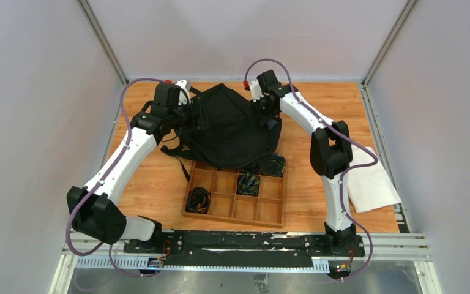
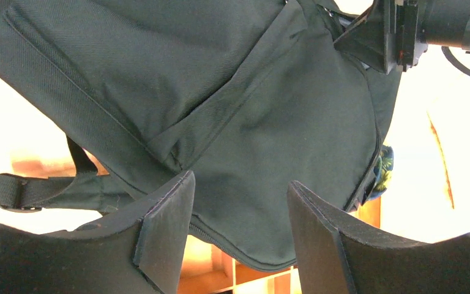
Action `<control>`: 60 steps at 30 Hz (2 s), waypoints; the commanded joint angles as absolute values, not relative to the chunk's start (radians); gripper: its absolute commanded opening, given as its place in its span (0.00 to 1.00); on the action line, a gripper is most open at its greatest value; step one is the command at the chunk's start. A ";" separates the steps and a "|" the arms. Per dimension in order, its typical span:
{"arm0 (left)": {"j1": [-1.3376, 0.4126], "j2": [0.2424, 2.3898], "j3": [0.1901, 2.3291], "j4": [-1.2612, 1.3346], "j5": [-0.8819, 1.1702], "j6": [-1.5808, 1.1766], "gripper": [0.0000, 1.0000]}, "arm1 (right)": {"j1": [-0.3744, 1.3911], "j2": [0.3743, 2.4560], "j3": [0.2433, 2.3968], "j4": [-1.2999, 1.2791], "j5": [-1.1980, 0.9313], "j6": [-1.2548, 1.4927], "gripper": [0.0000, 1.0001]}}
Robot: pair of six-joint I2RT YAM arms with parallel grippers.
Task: Pack the student bag
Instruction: Zip the student bag at the center of the board.
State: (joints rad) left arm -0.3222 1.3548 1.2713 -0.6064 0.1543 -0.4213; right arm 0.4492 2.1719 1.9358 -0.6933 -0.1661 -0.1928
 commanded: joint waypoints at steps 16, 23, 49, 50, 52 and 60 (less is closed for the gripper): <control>-0.387 1.430 1.374 -0.537 0.208 -0.481 0.63 | 0.407 2.071 1.873 -0.611 -0.167 -0.113 0.00; -0.410 1.579 1.422 -0.411 0.266 -0.669 0.63 | 0.389 1.955 1.762 -0.550 -0.211 -0.085 0.00; -0.500 1.994 1.764 -0.411 0.317 -0.885 0.73 | 0.383 1.637 1.455 -0.548 -0.211 -0.115 0.00; -0.501 2.003 1.772 -0.409 0.314 -0.890 0.74 | 0.383 1.623 1.442 -0.550 -0.214 -0.114 0.00; -0.506 2.022 1.791 -0.399 0.311 -0.897 0.75 | 0.383 1.598 1.422 -0.551 -0.224 -0.112 0.00; -0.542 2.144 1.946 -0.476 0.307 -0.916 0.79 | 0.385 1.582 1.407 -0.546 -0.228 -0.106 0.00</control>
